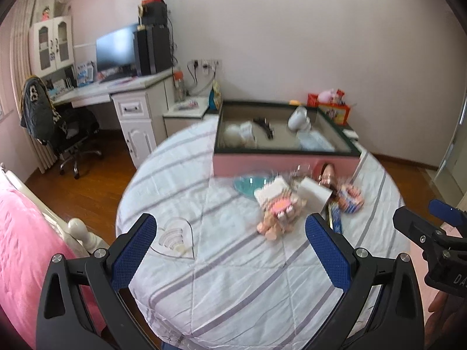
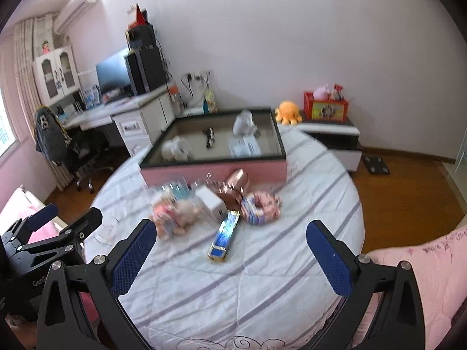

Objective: Organize rigid objects
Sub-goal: 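Withdraw both tools from the box toward the table items, then grasp the pink block figure with the left tool while the right tool grasps the blue toothpaste box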

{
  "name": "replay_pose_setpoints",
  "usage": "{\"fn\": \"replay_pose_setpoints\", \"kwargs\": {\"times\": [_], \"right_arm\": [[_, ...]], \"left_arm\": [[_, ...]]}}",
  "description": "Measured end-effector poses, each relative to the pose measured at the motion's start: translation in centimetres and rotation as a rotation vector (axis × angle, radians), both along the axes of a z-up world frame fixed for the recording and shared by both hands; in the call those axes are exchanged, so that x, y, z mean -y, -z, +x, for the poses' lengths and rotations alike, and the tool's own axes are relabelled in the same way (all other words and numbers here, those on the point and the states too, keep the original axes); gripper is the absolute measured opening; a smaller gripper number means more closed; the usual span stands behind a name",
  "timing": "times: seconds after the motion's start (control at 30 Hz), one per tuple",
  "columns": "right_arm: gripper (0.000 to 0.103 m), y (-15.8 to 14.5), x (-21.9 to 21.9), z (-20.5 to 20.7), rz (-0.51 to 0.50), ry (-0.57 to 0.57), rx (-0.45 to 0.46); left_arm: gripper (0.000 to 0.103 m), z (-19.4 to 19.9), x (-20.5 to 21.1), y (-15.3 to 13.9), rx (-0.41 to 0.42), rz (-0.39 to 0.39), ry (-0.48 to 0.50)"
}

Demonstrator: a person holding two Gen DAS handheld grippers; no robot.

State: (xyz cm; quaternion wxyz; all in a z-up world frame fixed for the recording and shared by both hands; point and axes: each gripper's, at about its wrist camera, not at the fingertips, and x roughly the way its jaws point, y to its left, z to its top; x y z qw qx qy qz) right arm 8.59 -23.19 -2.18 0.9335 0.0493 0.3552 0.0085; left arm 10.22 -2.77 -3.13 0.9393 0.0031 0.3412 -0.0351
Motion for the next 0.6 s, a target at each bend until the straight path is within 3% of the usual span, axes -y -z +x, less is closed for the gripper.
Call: {"fn": "replay_pose_setpoints", "kwargs": {"times": [0.2, 0.37, 0.6], "right_arm": [[0.103, 2.9, 0.9, 1.9, 0.005, 0.022, -0.085], [0.103, 4.2, 1.8, 2.8, 0.019, 0.046, -0.115], [0.103, 5.7, 1.7, 4.2, 0.027, 0.031, -0.156]], "left_arm": [[0.103, 2.5, 1.0, 2.8, -0.058, 0.001, 0.029], [0.103, 5.4, 2.9, 5.2, -0.117, -0.004, 0.077], [0.102, 8.5, 3.7, 7.8, -0.174, -0.013, 0.072]]}}
